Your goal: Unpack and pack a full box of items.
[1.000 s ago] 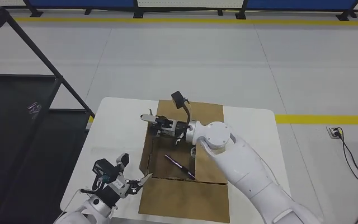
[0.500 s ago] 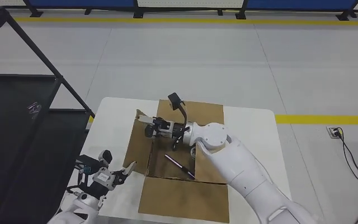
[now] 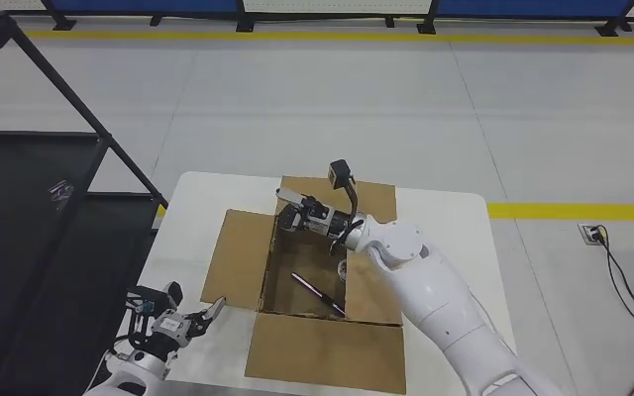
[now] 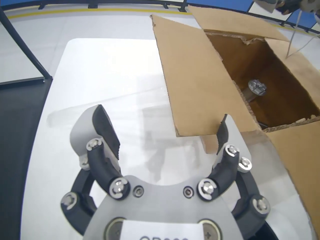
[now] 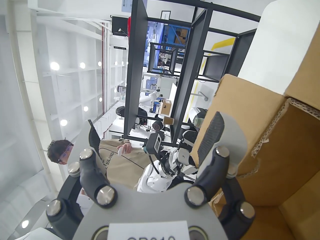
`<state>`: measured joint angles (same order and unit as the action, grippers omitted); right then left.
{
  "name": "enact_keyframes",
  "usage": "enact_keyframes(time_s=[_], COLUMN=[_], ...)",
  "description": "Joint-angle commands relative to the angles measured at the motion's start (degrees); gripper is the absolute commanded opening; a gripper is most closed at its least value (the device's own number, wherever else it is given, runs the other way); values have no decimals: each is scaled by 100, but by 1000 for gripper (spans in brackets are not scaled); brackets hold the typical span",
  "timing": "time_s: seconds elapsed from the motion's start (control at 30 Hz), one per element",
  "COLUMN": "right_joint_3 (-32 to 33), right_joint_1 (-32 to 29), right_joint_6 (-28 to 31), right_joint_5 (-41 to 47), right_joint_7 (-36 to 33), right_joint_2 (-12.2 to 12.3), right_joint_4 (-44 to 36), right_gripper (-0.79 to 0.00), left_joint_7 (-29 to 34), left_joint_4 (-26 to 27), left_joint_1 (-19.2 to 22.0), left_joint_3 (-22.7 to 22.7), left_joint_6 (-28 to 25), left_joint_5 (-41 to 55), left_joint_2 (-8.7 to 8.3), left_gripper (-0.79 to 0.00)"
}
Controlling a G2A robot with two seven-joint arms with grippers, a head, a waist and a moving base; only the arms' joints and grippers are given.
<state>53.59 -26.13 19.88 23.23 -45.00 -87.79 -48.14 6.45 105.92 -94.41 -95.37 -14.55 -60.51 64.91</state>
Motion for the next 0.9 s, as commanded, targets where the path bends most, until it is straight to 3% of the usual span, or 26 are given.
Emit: enact_keyframes(time_s=[0.0,0.3,0.87], right_joint_3=[66,305,476], right_joint_1=[-54,-288,-489], right_joint_6=[-37,-162,-319], right_joint_5=[-44,-248,-407], right_joint_7=[6,-33,-64], right_joint_2=[27,129,189], right_joint_4=[-79,-509,-832], right_gripper=[0,0,0], left_joint_7=[28,150,140], left_joint_4=[-75,-318,-245], left_joint_1=[35,259,218], left_joint_3=[12,143,72], left_joint_6=[22,118,233], left_joint_5=[-30,-107,-105], left_joint_2=[1,15,28], left_gripper=[0,0,0])
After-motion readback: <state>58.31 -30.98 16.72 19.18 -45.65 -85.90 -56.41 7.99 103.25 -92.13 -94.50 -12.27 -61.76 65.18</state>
